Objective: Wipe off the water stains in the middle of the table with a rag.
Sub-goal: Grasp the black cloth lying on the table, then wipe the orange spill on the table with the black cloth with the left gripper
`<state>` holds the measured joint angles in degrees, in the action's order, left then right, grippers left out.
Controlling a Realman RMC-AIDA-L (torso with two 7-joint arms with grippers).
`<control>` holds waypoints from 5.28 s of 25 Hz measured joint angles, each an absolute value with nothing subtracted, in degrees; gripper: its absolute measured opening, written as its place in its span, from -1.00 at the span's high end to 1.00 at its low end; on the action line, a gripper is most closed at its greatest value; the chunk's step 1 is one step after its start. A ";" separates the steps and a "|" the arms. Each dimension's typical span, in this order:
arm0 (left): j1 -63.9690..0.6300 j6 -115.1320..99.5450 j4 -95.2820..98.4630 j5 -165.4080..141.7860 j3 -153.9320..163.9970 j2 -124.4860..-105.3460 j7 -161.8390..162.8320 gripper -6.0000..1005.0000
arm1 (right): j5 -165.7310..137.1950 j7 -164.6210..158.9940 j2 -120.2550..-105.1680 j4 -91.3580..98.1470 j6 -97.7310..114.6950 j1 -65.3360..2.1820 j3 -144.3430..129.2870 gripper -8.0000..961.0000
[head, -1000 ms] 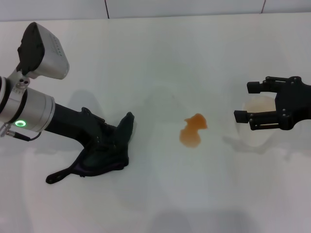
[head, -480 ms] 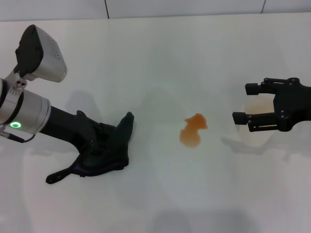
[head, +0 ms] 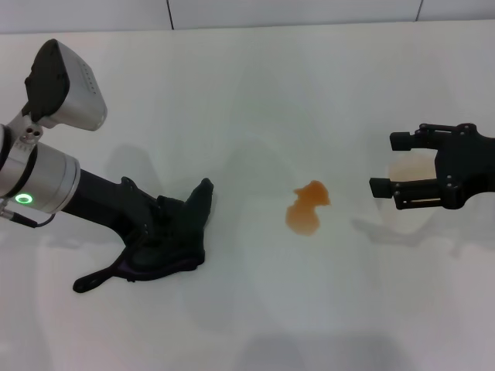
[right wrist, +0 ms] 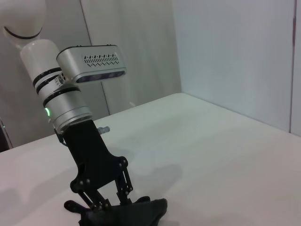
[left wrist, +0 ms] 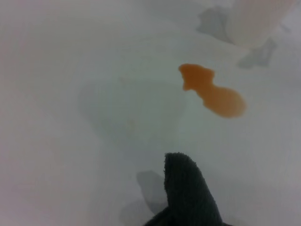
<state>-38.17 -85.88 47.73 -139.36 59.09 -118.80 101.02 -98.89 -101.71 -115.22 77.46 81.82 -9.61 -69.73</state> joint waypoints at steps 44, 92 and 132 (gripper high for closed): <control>-48.30 -70.02 35.74 -124.68 59.77 -119.28 91.50 0.83 | -97.90 -101.27 -115.22 77.53 81.35 -9.67 -70.04 -0.79; -48.88 -56.66 29.52 -102.97 94.11 -119.43 88.72 0.83 | -97.93 -101.30 -115.22 78.06 81.35 -9.13 -71.17 -0.79; -49.91 -51.48 26.96 -94.69 97.43 -119.97 74.73 0.83 | -96.51 -101.59 -115.22 78.14 80.84 -9.14 -71.11 -0.79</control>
